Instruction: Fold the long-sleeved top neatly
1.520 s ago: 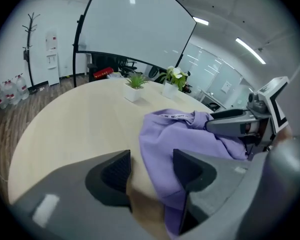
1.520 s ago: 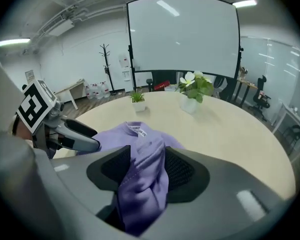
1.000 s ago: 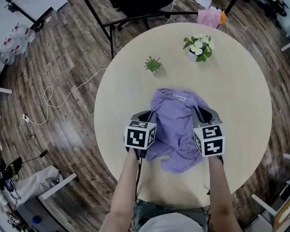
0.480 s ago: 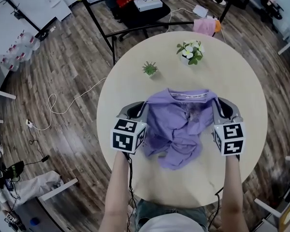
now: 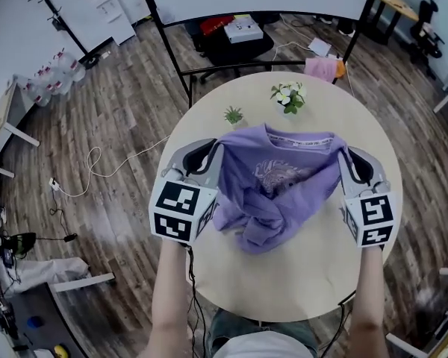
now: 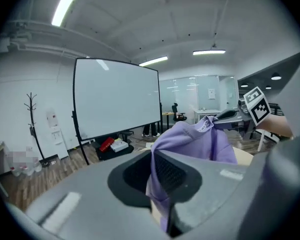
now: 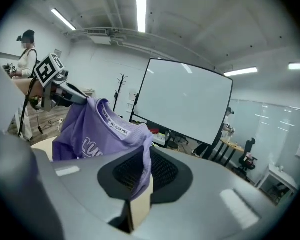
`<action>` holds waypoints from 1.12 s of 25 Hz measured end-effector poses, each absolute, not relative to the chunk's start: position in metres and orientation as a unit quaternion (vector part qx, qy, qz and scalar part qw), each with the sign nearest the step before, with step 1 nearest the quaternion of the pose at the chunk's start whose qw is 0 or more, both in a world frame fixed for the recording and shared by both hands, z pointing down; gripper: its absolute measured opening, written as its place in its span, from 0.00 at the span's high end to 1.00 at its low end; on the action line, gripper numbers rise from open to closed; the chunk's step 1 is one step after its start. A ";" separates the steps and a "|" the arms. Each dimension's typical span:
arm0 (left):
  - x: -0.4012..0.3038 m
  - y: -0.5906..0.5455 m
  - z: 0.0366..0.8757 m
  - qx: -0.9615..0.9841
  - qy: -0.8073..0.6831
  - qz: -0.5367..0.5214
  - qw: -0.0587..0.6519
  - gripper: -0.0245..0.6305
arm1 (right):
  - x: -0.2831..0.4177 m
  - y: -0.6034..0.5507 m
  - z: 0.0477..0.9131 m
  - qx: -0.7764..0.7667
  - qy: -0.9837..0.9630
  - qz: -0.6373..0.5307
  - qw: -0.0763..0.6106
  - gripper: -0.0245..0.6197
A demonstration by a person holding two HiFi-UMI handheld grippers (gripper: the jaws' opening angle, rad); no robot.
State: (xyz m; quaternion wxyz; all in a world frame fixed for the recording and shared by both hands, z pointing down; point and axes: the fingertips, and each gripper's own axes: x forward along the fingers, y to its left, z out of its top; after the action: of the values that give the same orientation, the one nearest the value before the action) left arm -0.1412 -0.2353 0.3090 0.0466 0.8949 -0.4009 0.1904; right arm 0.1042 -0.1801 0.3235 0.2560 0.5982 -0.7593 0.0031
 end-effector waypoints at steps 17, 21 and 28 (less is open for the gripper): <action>-0.124 -0.119 0.127 0.862 -0.474 0.142 -0.112 0.93 | 0.132 -0.109 0.140 0.514 -0.824 -0.178 0.159 0.89; -0.119 -0.082 0.095 0.855 -0.478 0.137 -0.151 0.93 | 0.139 -0.073 0.109 0.494 -0.830 -0.207 0.156 0.89; -0.104 -0.011 0.047 0.849 -0.464 0.138 -0.214 0.93 | 0.143 0.002 0.055 0.467 -0.840 -0.250 0.114 0.89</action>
State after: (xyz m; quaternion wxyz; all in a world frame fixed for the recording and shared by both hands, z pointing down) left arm -0.1041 -0.0105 0.0465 -0.2138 0.8486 -0.4637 0.1382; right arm 0.1432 0.0023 0.0553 0.1135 0.4674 -0.8402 -0.2502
